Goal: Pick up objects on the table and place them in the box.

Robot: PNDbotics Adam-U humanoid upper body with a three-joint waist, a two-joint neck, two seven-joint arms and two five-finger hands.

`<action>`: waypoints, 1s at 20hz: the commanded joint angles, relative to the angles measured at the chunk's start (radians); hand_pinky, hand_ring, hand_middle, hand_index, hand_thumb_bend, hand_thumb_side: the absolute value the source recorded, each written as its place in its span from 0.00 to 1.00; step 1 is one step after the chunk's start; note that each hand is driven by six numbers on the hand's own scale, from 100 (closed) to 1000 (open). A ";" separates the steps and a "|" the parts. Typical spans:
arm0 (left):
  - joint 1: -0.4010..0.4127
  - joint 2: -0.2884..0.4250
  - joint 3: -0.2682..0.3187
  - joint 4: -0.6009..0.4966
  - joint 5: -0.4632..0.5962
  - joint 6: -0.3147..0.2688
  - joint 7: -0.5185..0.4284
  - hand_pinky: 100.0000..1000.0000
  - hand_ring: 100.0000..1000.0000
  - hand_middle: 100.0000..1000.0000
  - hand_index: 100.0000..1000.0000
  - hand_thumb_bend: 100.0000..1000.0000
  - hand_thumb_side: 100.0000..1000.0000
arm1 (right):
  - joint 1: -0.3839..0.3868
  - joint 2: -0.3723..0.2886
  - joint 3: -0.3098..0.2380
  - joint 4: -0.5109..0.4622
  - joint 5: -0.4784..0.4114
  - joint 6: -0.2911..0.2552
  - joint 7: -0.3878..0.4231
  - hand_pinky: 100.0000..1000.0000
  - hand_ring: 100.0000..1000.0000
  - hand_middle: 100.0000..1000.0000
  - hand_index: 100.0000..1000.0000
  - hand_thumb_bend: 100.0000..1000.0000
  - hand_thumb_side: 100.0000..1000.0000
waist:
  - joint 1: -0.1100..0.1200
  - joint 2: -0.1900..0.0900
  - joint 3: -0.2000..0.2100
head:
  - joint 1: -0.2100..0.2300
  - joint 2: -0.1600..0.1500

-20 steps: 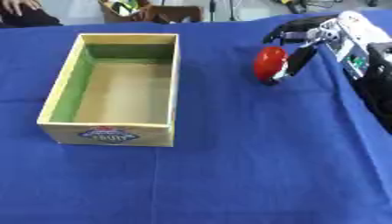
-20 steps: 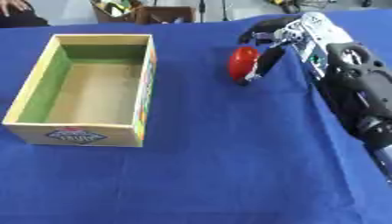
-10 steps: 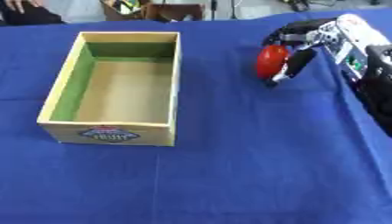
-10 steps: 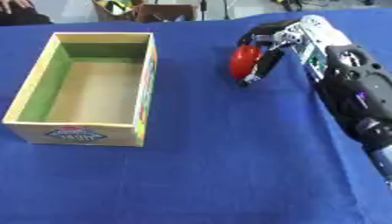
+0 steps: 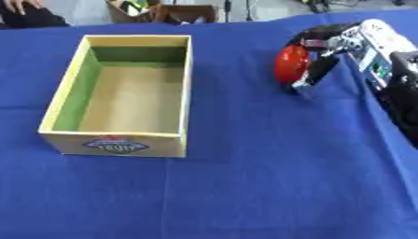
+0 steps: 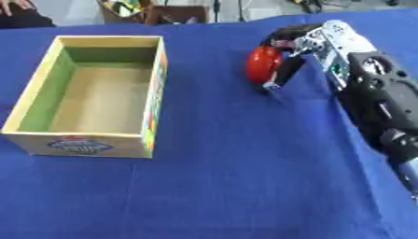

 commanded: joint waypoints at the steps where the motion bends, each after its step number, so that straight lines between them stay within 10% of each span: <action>1: -0.010 0.006 -0.001 -0.013 0.002 -0.001 -0.002 0.01 0.33 0.40 0.59 0.00 0.79 | -0.010 -0.014 -0.005 0.006 -0.015 0.002 0.008 0.27 0.66 0.80 0.88 0.44 0.45 | 0.002 -0.016 -0.001 | -0.002 -0.007; 20: -0.014 0.008 -0.004 -0.014 0.001 0.001 -0.007 0.02 0.33 0.41 0.59 0.00 0.80 | -0.002 -0.036 0.000 -0.046 -0.123 0.047 0.057 0.30 0.68 0.83 1.00 0.57 0.45 | -0.006 -0.018 0.008 | 0.004 -0.013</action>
